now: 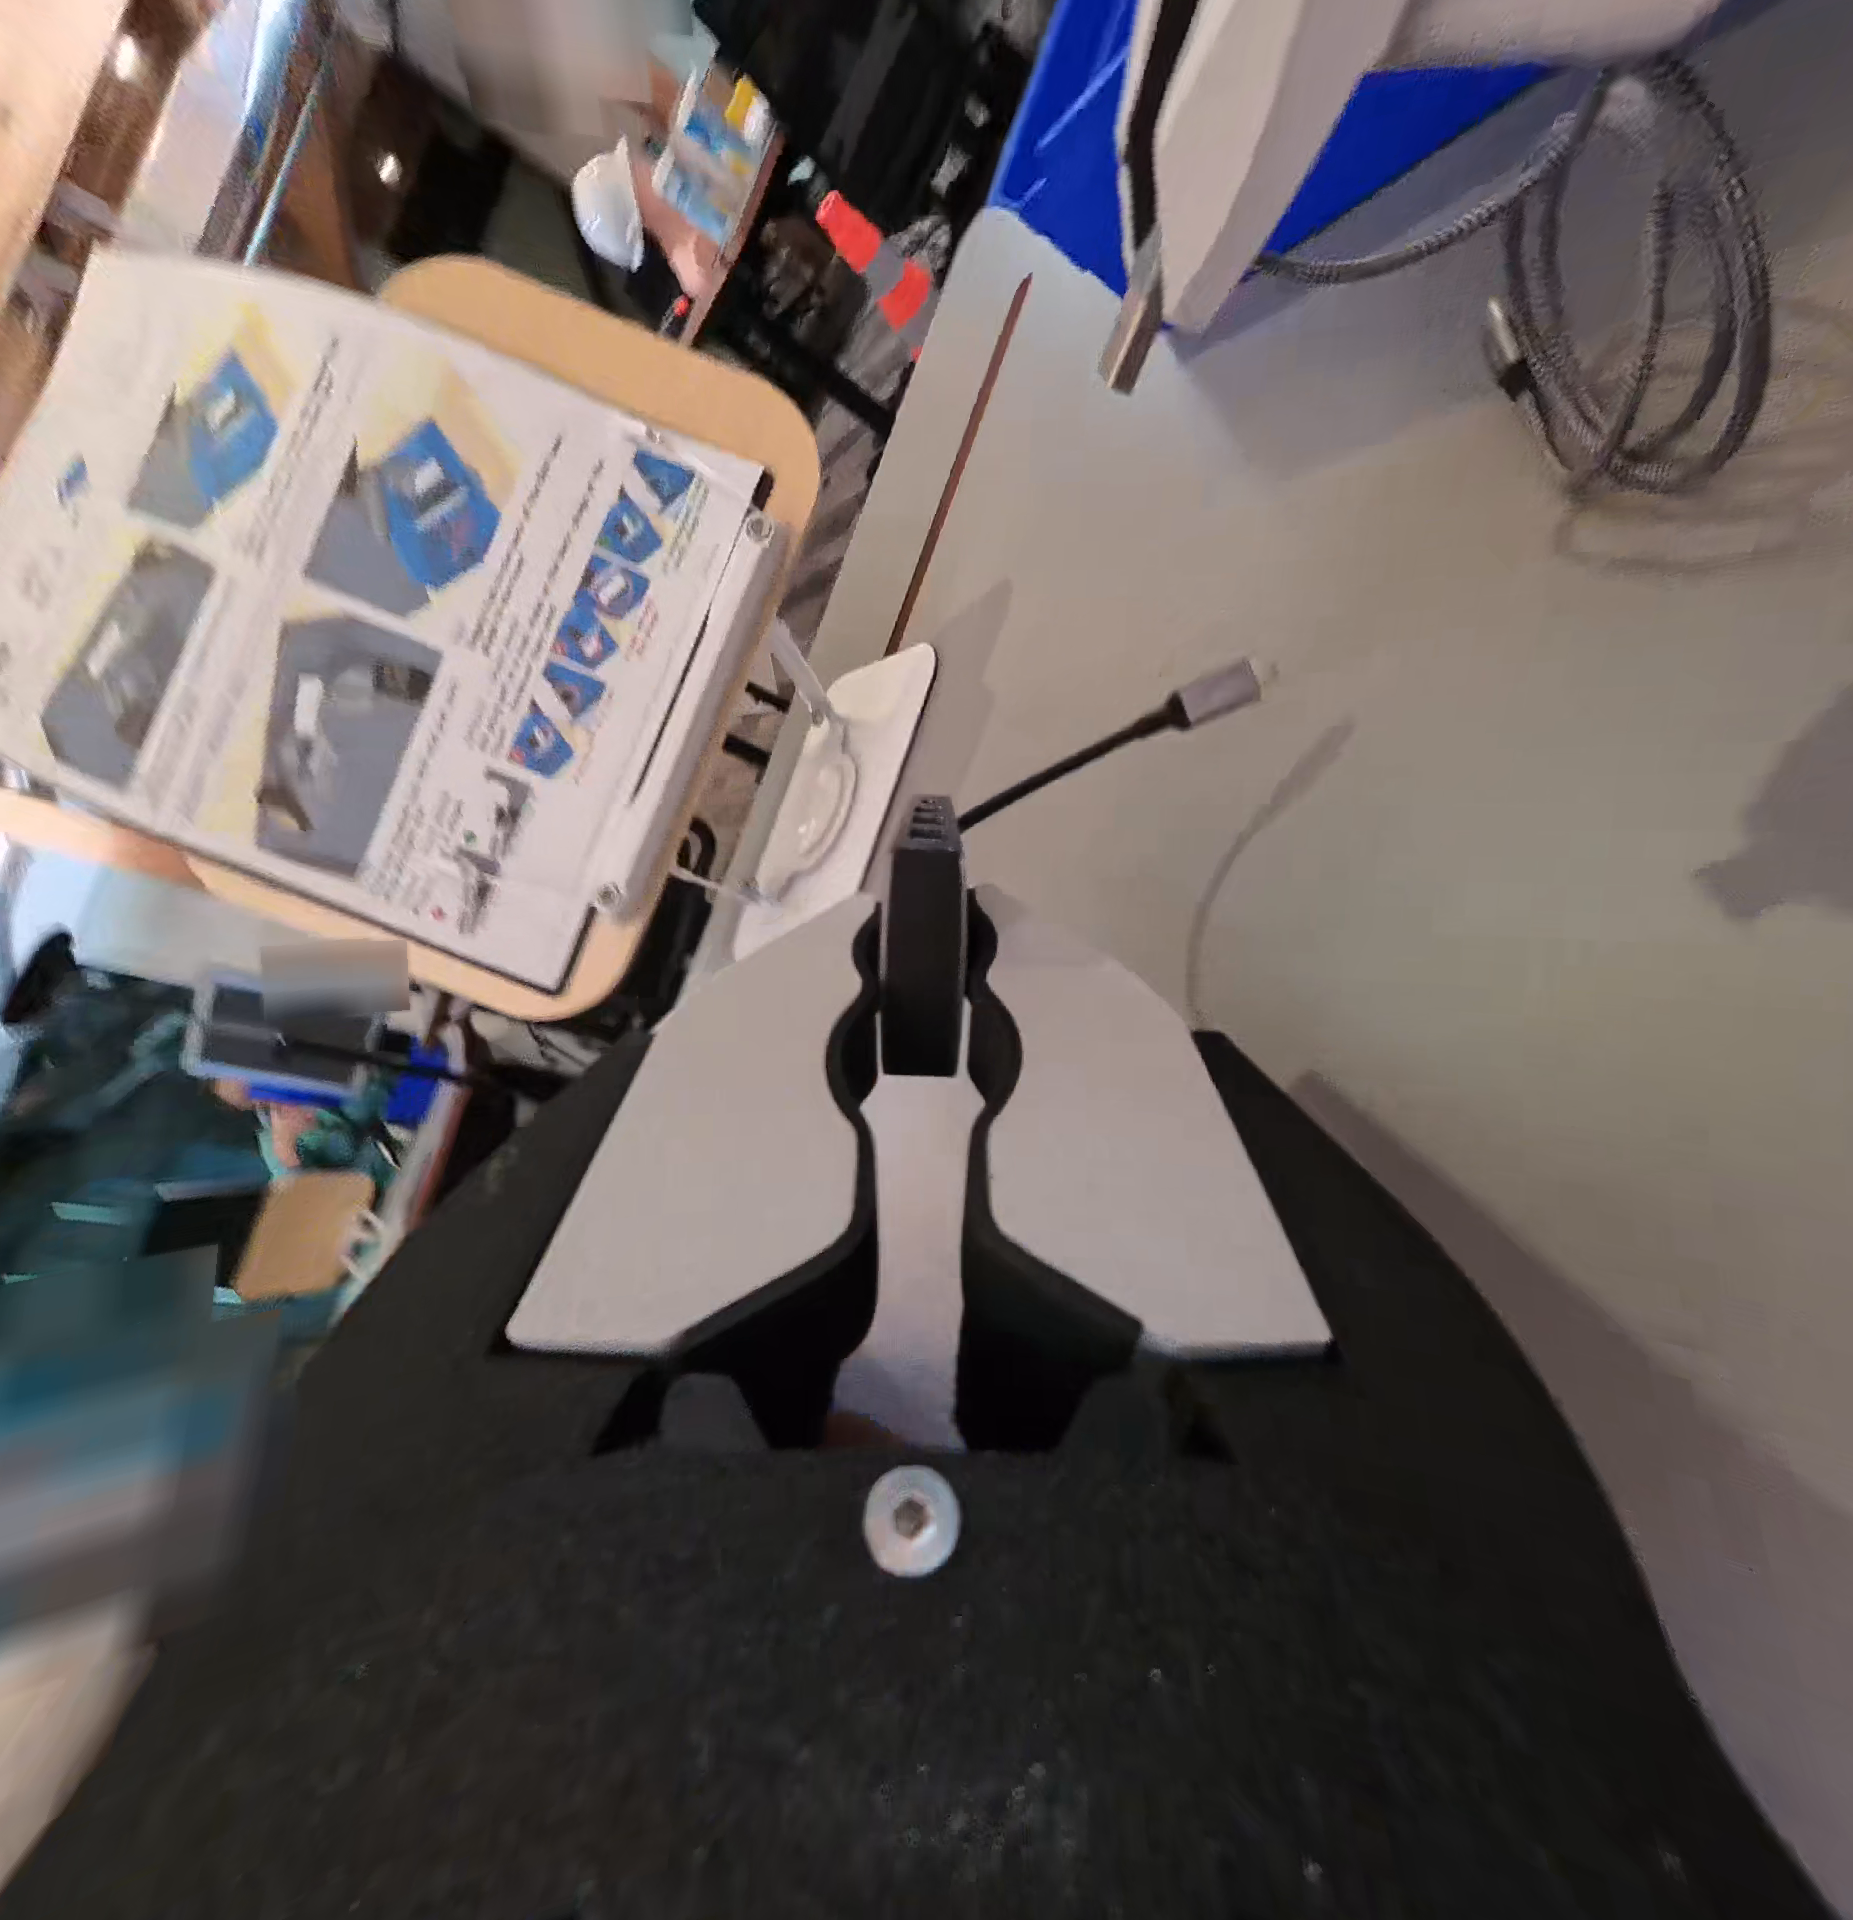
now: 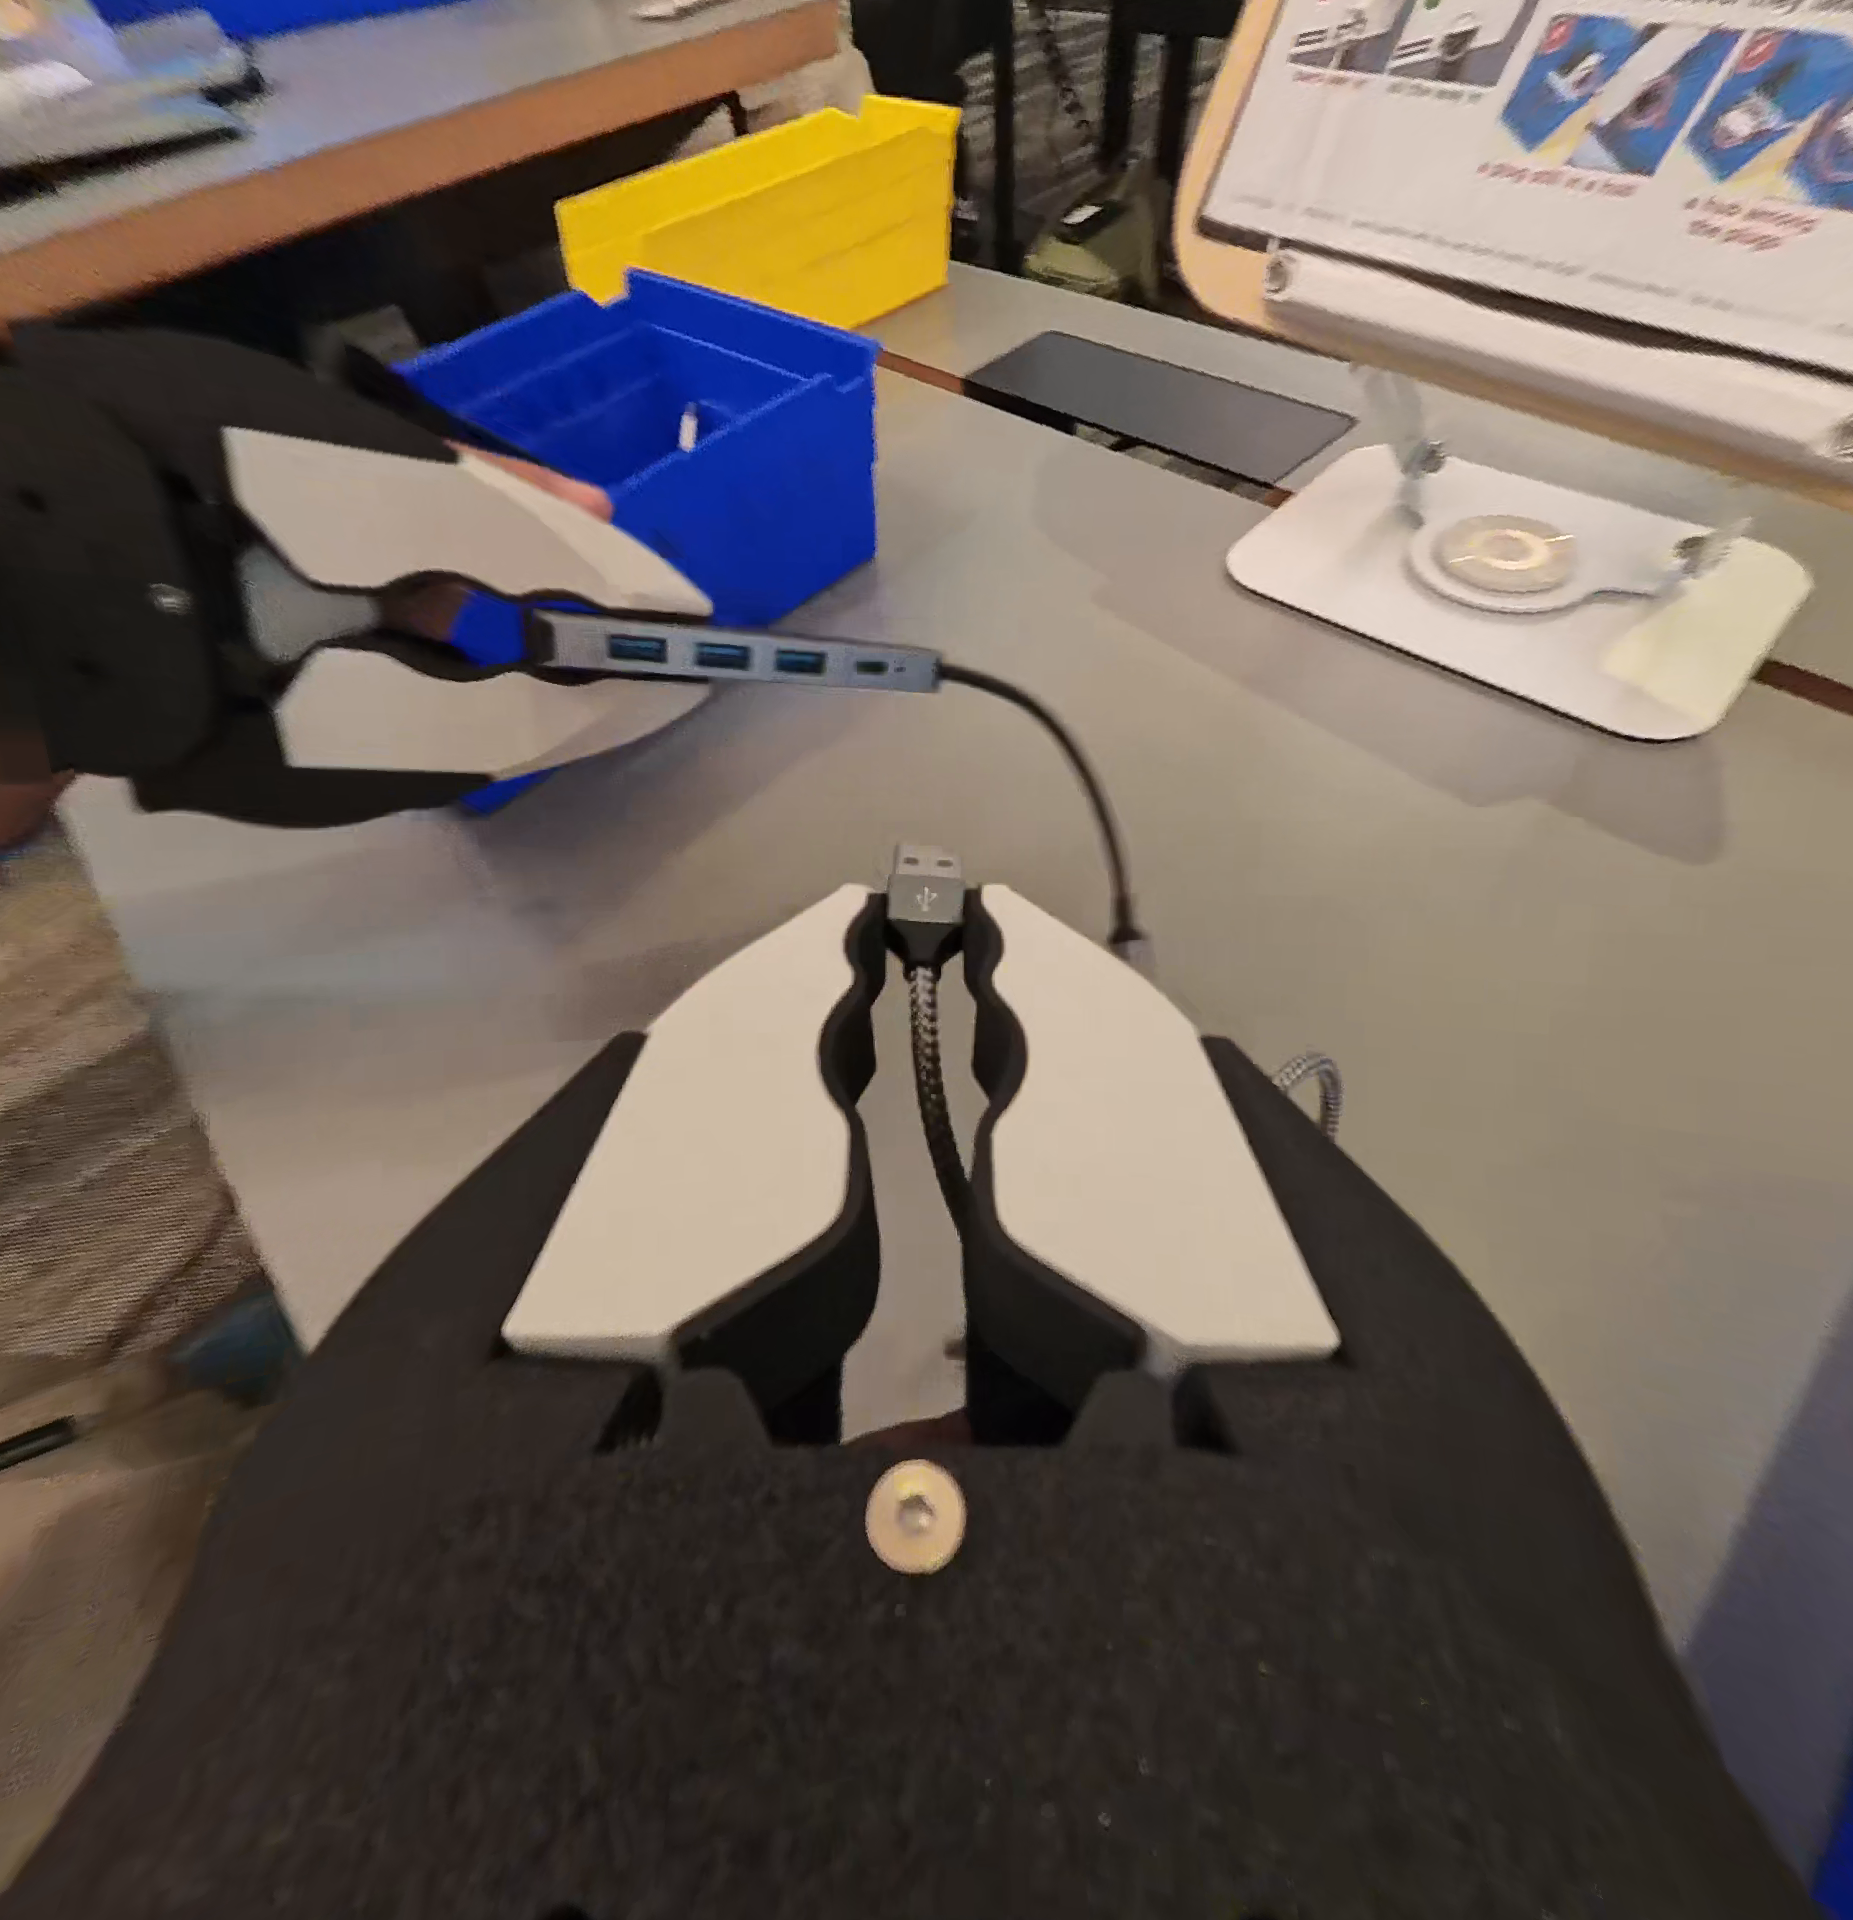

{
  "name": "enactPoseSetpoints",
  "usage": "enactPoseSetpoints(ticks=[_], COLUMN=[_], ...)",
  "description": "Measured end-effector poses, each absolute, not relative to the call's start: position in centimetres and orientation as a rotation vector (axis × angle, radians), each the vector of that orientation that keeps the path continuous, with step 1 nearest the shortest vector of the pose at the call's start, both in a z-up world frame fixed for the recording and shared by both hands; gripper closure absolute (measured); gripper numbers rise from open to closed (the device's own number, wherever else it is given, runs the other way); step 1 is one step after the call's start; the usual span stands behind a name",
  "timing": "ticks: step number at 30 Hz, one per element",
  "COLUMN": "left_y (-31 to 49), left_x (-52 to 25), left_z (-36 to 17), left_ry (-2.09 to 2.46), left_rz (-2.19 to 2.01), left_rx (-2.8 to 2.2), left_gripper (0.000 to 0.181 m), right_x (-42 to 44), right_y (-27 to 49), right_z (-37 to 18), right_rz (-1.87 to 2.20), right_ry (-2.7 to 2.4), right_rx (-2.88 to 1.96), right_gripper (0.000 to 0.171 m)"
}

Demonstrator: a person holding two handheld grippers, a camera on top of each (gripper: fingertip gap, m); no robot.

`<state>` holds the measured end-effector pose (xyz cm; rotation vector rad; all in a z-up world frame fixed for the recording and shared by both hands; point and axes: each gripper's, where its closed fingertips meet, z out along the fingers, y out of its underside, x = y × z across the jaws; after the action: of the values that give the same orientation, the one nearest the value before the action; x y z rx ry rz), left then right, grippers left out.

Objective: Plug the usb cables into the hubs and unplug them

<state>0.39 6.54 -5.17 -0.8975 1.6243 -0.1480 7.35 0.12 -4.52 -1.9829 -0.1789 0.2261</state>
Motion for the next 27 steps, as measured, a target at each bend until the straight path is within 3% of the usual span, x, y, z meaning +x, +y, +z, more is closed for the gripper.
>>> enactPoseSetpoints(ticks=[10, 21, 23, 27], left_y=[7.6, 6.7, 6.6, 6.3], left_x=[-4.4, -4.1, -4.0, -3.6], left_z=[-8.0, -8.9, -8.7, -8.6], left_ry=[1.044, 0.989, 0.99, 1.0], left_rz=[-0.345, -0.447, -0.464, -0.497], left_rx=[-1.468, -1.544, -1.54, -1.542], left_gripper=[0.169, 0.169, 0.169, 0.169], right_x=[8.6, 9.0, 9.8, 14.3], right_y=[-0.6, -0.9, -1.0, -2.2], right_z=[-5.9, -5.3, -2.3, 11.1], right_rz=[-0.027, -0.011, -0.016, -0.149], right_ry=[-0.1, -0.083, -0.106, -0.174], right_rx=[-1.938, -1.933, -1.9, -1.734], right_gripper=[0.157, 0.157, 0.157, 0.157])
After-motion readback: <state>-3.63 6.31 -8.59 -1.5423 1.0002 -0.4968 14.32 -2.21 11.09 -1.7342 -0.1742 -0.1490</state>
